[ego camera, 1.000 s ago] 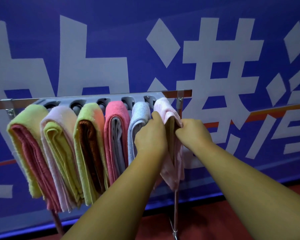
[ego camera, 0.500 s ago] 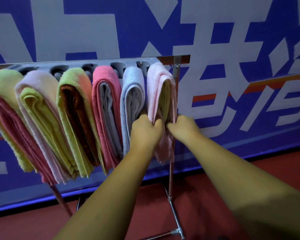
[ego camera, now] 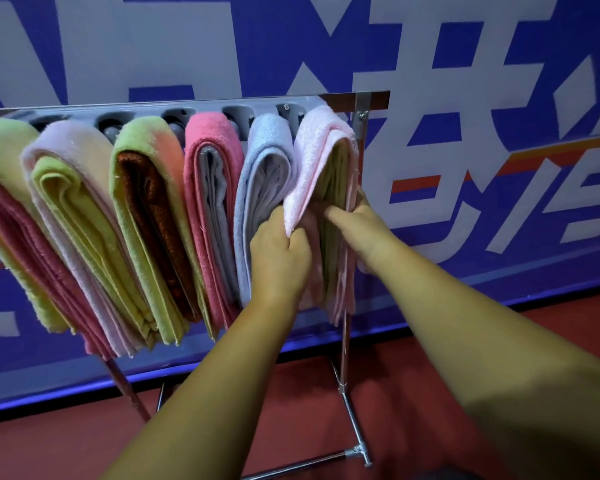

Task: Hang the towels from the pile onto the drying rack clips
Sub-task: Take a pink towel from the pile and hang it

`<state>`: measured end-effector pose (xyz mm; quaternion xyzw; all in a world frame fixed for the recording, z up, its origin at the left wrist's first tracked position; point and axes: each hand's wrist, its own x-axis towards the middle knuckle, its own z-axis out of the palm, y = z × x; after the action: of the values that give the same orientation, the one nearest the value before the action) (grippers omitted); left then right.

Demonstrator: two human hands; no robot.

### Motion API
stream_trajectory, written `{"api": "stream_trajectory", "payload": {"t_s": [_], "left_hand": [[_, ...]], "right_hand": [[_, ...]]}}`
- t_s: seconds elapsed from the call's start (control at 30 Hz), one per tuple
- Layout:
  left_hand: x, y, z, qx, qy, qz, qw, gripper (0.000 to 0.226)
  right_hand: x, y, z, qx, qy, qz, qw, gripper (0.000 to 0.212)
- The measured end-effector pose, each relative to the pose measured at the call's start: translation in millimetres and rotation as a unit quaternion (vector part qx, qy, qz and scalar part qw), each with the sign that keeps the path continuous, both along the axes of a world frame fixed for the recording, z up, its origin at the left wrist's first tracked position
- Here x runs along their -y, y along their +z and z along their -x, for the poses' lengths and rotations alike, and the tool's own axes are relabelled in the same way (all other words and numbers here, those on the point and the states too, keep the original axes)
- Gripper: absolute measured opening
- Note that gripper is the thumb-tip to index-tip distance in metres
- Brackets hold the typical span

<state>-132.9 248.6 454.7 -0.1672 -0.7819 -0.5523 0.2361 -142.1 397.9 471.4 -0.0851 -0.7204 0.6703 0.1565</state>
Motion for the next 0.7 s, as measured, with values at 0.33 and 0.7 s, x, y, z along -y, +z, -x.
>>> {"api": "stream_trajectory", "payload": {"t_s": [0.33, 0.7], "left_hand": [[8, 11, 0, 0.039, 0.027, 0.073, 0.996, 0.019], [-13, -15, 13, 0.003, 0.109, 0.347, 0.931, 0.062]], "right_hand": [[11, 10, 3, 0.026, -0.121, -0.065, 0.99, 0.031], [-4, 19, -19, 0.0, -0.12, -0.136, 0.983, 0.018]]}}
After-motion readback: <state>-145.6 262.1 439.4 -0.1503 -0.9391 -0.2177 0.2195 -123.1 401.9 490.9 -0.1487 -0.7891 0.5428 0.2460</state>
